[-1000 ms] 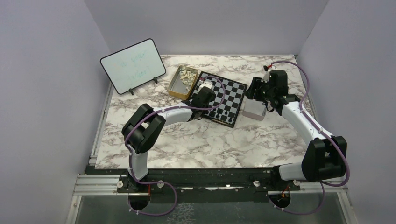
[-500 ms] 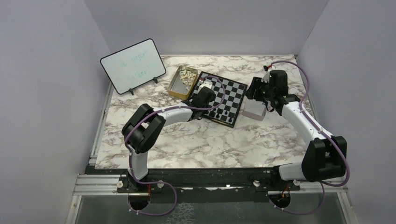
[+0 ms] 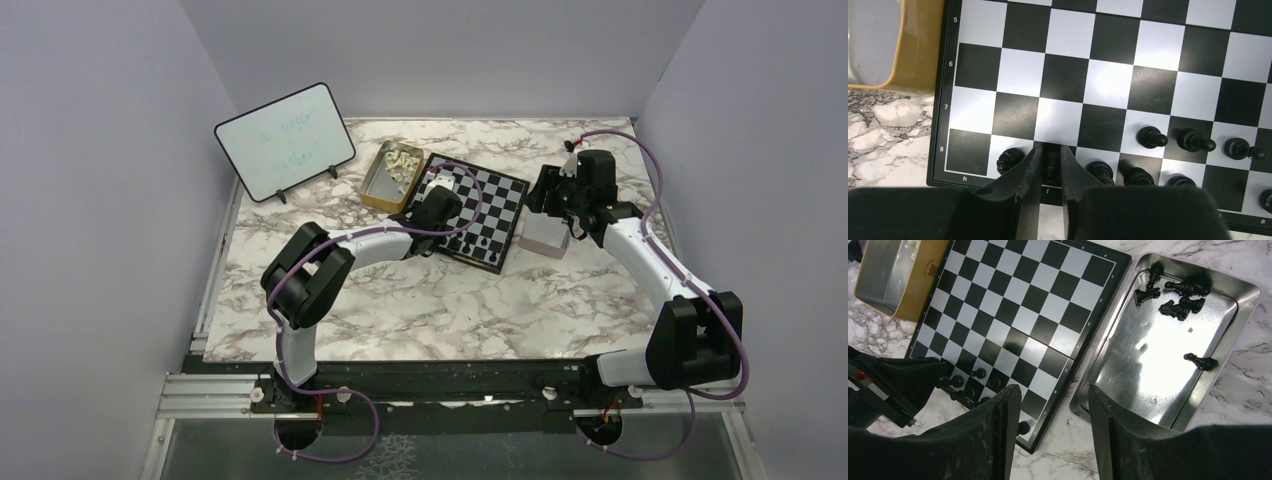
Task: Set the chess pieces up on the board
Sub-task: Place the chess piece on the chessboard, then pick up the chess piece from the storage box.
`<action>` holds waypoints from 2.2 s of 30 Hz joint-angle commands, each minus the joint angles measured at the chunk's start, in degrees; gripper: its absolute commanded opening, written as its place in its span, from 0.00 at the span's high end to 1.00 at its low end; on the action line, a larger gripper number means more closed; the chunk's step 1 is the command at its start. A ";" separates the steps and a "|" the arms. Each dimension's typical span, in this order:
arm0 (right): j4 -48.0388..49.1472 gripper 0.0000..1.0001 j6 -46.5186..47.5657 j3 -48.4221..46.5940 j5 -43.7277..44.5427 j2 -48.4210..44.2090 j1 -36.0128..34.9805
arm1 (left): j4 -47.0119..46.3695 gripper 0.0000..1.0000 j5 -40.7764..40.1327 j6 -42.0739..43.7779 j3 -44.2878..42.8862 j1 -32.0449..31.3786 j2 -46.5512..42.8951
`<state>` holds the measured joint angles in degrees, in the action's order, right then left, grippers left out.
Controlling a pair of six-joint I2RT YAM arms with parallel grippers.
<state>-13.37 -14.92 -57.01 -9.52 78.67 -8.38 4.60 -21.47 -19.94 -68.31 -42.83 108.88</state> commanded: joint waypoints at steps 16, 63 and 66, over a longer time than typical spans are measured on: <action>-0.13 0.43 0.84 0.13 -1.20 -0.89 0.25 | 4.70 0.70 0.73 0.85 -5.34 -0.03 -0.12; -18.81 0.56 35.95 -14.65 25.08 22.07 0.27 | 10.91 0.01 9.32 15.13 15.11 2.15 -45.79; -17.27 0.58 39.29 -14.52 24.47 23.16 0.27 | 11.28 0.01 7.27 15.81 15.85 2.14 -48.34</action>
<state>-29.91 17.39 -69.93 14.68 99.96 -8.38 18.74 -9.28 -6.76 -53.43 -40.73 65.91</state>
